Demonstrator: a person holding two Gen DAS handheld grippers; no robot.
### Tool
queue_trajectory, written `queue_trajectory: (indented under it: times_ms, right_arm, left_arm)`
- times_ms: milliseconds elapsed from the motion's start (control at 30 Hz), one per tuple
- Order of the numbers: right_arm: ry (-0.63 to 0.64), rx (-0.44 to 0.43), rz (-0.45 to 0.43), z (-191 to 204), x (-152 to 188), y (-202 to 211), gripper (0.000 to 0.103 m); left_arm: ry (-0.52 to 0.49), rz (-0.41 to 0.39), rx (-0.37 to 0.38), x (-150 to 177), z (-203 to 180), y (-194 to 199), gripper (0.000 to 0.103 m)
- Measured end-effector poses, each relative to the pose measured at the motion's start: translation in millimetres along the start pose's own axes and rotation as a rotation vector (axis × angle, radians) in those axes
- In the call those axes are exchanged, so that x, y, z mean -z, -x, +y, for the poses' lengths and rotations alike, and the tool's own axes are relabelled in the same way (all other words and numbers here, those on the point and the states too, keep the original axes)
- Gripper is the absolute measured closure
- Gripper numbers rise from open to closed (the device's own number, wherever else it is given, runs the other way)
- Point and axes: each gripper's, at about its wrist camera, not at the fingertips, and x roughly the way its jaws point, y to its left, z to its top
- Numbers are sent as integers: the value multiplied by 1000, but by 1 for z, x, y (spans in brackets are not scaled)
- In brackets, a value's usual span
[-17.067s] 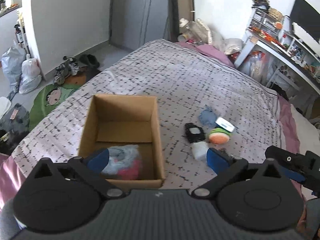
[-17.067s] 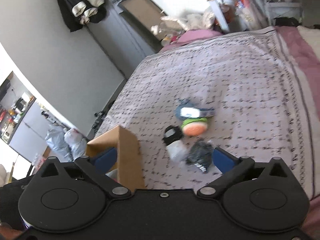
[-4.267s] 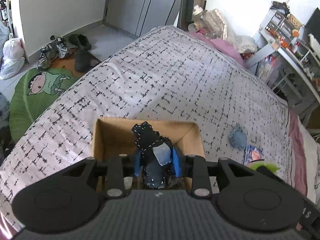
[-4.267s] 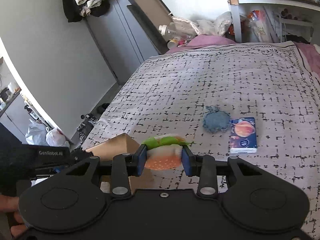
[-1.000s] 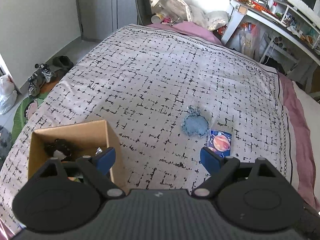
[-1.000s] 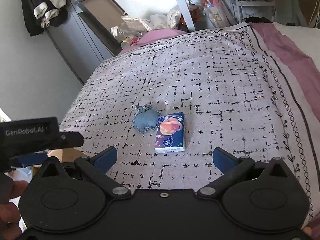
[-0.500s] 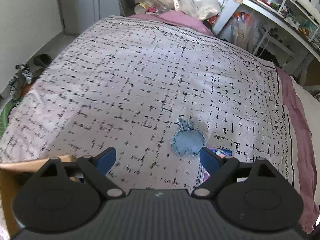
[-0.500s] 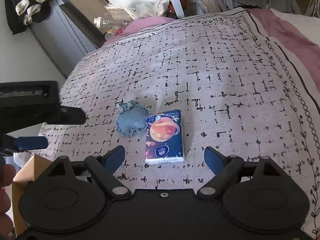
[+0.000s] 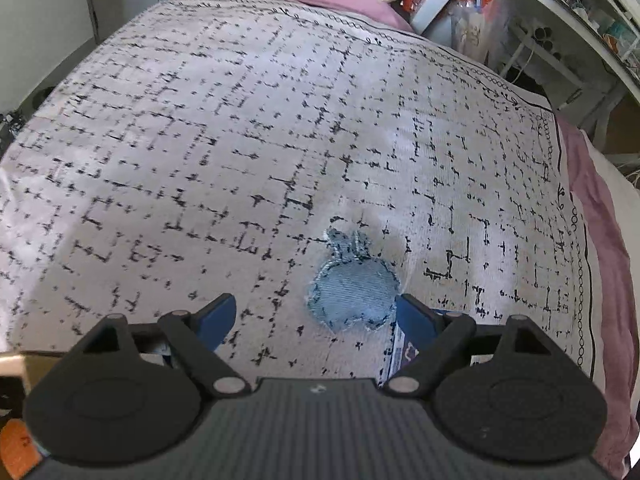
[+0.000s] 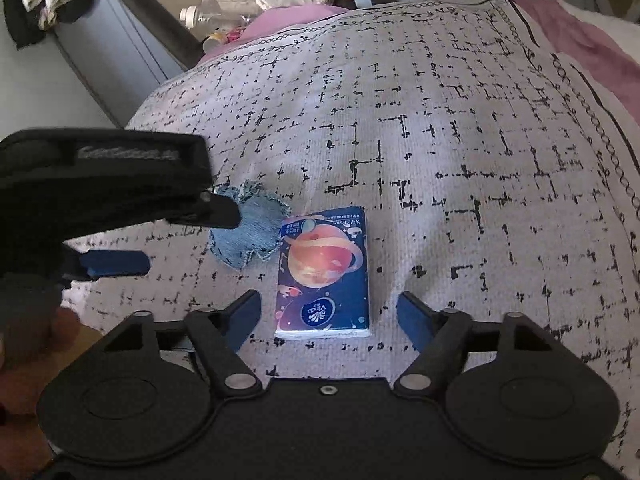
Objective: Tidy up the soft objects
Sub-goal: 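Grasp the blue plush with the left gripper while the right gripper grasps the tissue pack, then carry the blue plush and tissue pack over the box with both grippers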
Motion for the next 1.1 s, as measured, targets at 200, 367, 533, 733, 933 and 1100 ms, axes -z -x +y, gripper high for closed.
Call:
queue_trajectory:
  times_ms: [200, 367, 533, 733, 933, 1100]
  right_arm:
    - [-39, 19, -19, -13, -6, 1, 54]
    - [-42, 15, -19, -15, -6, 1, 55]
    - [-69, 1, -18, -19, -7, 2, 55]
    - [-83, 14, -23, -23, -7, 8, 55]
    - [-87, 0, -35, -25, -5, 18, 55]
    - [-82, -15, -61, -22, -6, 31, 55]
  left_arm:
    - [2, 8, 13, -1, -9, -18, 17]
    - [-54, -13, -16, -2, -19, -28, 17]
    - [-77, 1, -29, 1, -20, -40, 33]
    - [-102, -18, -38, 7, -25, -28, 73]
    - [-77, -39, -15, 19, -18, -5, 83]
    - [-14, -45, -32, 33, -3, 15, 83]
